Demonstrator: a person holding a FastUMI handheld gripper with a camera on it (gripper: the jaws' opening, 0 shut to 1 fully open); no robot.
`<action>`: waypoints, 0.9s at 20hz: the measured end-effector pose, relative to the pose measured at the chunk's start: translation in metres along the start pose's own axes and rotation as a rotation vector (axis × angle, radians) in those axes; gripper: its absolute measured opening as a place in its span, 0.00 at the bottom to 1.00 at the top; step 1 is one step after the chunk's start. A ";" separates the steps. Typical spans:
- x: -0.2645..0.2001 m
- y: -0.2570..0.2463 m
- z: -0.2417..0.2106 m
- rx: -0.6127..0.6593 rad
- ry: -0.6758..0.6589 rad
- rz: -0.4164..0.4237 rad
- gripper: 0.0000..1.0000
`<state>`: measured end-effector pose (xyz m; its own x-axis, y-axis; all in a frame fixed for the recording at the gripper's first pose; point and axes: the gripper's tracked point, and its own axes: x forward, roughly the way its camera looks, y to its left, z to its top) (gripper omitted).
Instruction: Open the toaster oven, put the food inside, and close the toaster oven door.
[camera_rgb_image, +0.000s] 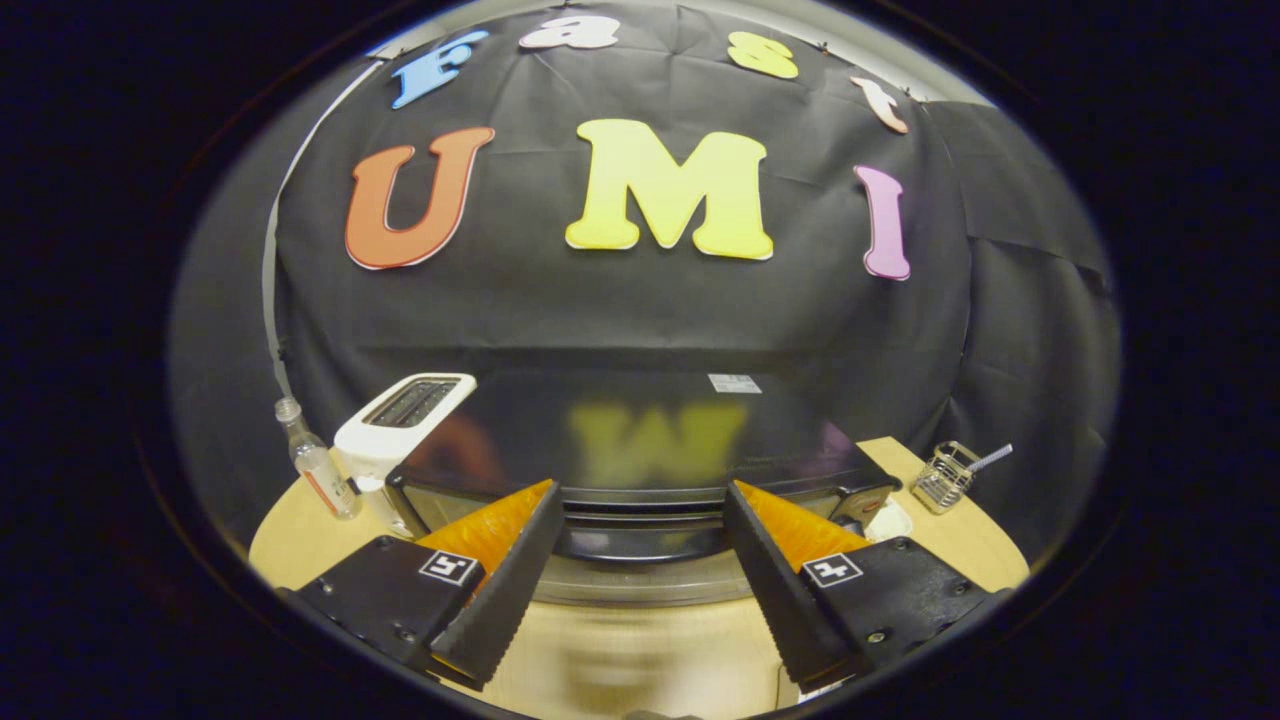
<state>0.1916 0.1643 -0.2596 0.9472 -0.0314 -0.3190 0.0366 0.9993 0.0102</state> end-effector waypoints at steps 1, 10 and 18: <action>-0.003 0.001 -0.002 0.009 0.006 0.004 1.00; -0.059 -0.002 -0.054 0.027 0.095 0.035 1.00; -0.089 -0.005 -0.109 0.005 0.197 0.064 1.00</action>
<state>0.0724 0.1642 -0.3340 0.8669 0.0376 -0.4971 -0.0199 0.9990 0.0407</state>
